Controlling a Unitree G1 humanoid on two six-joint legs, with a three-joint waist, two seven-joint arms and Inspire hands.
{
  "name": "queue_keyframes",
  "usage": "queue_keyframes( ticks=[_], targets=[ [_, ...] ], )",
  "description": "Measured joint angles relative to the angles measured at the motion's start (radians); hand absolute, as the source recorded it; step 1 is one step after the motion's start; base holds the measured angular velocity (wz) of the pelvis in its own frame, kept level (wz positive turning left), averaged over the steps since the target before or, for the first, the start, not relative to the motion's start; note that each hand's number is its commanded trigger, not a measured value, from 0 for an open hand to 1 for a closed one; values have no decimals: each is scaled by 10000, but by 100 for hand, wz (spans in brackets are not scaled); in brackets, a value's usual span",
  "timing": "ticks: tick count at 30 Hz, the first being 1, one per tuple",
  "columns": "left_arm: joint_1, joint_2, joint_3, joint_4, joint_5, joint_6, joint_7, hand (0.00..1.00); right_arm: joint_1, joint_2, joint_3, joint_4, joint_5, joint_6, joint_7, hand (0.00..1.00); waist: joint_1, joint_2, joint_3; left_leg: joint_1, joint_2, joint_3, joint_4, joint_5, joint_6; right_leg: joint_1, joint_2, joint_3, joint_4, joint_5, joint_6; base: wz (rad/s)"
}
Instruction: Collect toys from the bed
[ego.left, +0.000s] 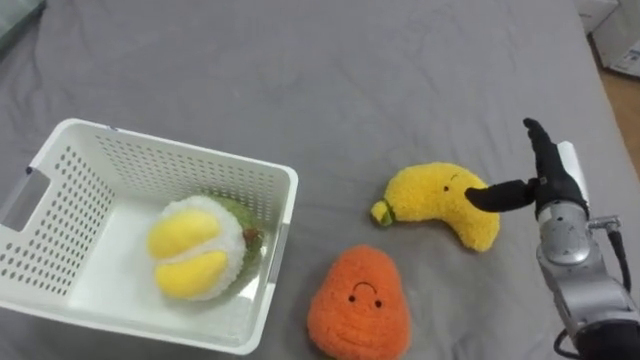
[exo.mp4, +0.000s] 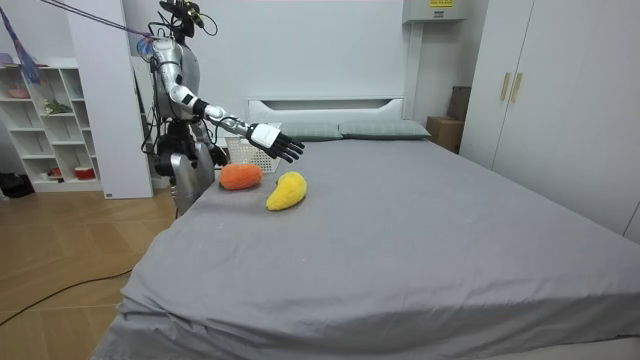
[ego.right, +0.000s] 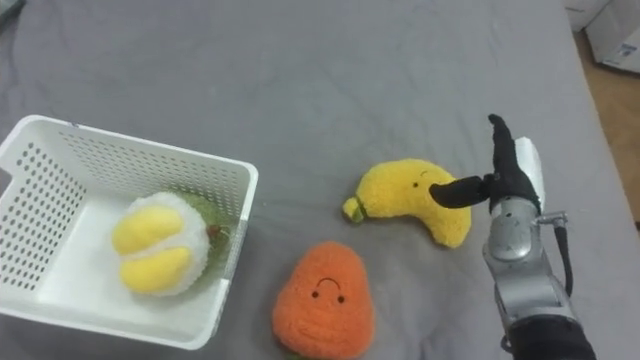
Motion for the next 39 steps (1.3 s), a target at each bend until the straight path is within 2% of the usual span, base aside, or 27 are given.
queue_keyframes(
  ticks=[3,7,13,15,22,29,35,39],
  targets=[
    [-10,14,-215,-41,-300,-105,0,0,-26,1,198,760,-6,-50,27,0,-4,33,30,-137,-17,-43,-4,10,5,-118,-3,-114,-8,0,1,4],
    [-66,23,-221,-54,-412,-256,1,0,-25,1,326,1230,-46,-48,66,0,-11,35,30,-445,-31,-47,-12,63,8,-429,-14,-140,12,5,-4,0],
    [-95,39,-383,-57,-411,-288,1,0,-26,0,330,1463,-124,-47,16,0,1,140,82,-528,-38,-132,4,64,7,-468,-11,-206,2,5,-4,2],
    [-157,38,-446,-56,-412,-322,1,0,-28,0,360,1533,-145,-47,15,0,110,185,101,-610,-43,-138,11,82,14,-555,-9,-207,15,10,-8,2],
    [-246,34,-794,-54,-822,-417,85,0,-145,-19,553,2215,-205,-64,27,0,280,453,51,-770,-56,-219,3,183,6,-694,-79,-345,30,41,-31,4],
    [-247,52,-1170,-57,-1379,-508,258,0,-349,-154,1105,3146,-206,-282,-76,0,359,448,58,-723,-58,-228,-29,234,1,-675,-93,-368,101,43,-37,0],
    [-253,99,-1506,-52,-1572,-825,257,0,-487,-185,1112,3598,-206,-331,-181,0,465,391,121,-708,-123,-275,-59,351,43,-688,-178,-453,220,43,-38,4],
    [-272,151,-1740,-52,-1576,-1010,261,0,-505,-190,1112,3687,-191,-348,-278,0,499,339,226,-714,-158,-345,-100,379,74,-711,-171,-508,328,43,-36,7]
  ],
)
